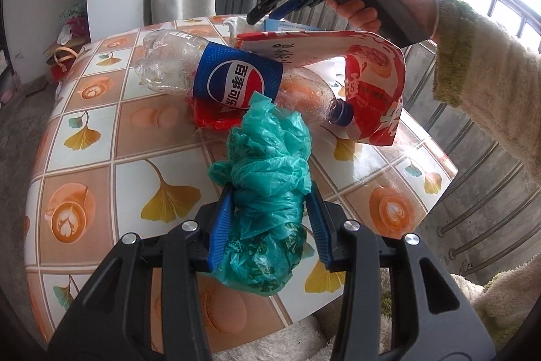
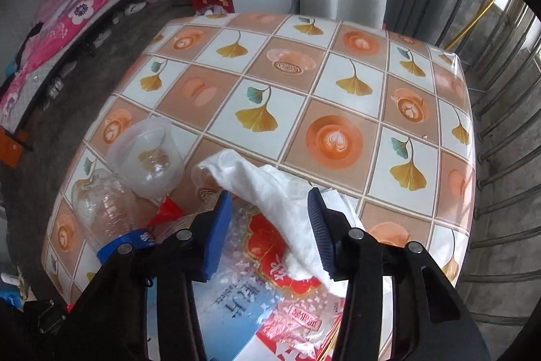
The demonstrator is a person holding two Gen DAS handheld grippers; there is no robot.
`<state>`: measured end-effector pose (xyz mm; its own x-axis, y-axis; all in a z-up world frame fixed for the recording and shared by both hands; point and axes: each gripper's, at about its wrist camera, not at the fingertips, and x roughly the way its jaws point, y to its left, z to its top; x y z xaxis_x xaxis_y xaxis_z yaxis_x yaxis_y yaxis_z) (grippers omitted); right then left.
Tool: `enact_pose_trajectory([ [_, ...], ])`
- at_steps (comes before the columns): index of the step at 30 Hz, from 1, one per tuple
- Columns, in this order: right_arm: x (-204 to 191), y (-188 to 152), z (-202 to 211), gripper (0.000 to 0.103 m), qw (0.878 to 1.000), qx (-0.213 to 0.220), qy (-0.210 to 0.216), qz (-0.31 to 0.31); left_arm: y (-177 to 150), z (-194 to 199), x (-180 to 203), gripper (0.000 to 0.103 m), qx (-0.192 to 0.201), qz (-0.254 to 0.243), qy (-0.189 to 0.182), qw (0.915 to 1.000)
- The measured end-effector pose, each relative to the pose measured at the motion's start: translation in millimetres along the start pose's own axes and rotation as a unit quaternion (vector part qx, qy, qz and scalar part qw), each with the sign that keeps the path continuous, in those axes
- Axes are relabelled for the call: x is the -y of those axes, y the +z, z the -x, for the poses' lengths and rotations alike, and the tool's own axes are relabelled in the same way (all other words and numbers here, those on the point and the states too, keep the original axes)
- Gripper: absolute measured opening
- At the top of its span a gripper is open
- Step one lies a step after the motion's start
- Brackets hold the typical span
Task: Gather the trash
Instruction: 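Grasp the white tissue with the right tool while the left tool holds the green bag, then carry the green bag and white tissue with both tools over the wastebasket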
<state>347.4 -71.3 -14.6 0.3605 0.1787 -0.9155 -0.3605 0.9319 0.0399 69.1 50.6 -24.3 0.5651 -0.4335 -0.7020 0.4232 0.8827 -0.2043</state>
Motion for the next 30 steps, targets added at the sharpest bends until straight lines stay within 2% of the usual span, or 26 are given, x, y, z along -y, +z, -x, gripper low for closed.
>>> enact_pose_trajectory([
  [1,2,1,-5,0.034,1.000,-0.005,0.002,-0.003,0,0,0,0.040,0.000,0.000,0.000,1.0000],
  [3,5,0,-10,0.015,1.000,-0.008,0.011,-0.013,0,-1,0,0.040,0.000,0.000,-0.001,1.0000],
  [6,6,-2,-5,0.006,1.000,0.003,0.013,-0.017,0,-2,-1,0.040,0.000,0.002,-0.001,1.0000],
  [17,26,-15,59,0.004,0.993,0.100,-0.011,-0.054,1,5,2,0.040,0.018,0.000,0.011,0.9998],
  [24,56,-39,131,0.004,0.976,0.191,-0.010,-0.107,7,28,7,0.040,0.054,-0.001,0.017,0.9984],
  [30,73,-76,189,0.003,0.958,0.253,0.000,-0.135,17,59,9,0.040,0.101,0.007,0.007,0.9948],
])
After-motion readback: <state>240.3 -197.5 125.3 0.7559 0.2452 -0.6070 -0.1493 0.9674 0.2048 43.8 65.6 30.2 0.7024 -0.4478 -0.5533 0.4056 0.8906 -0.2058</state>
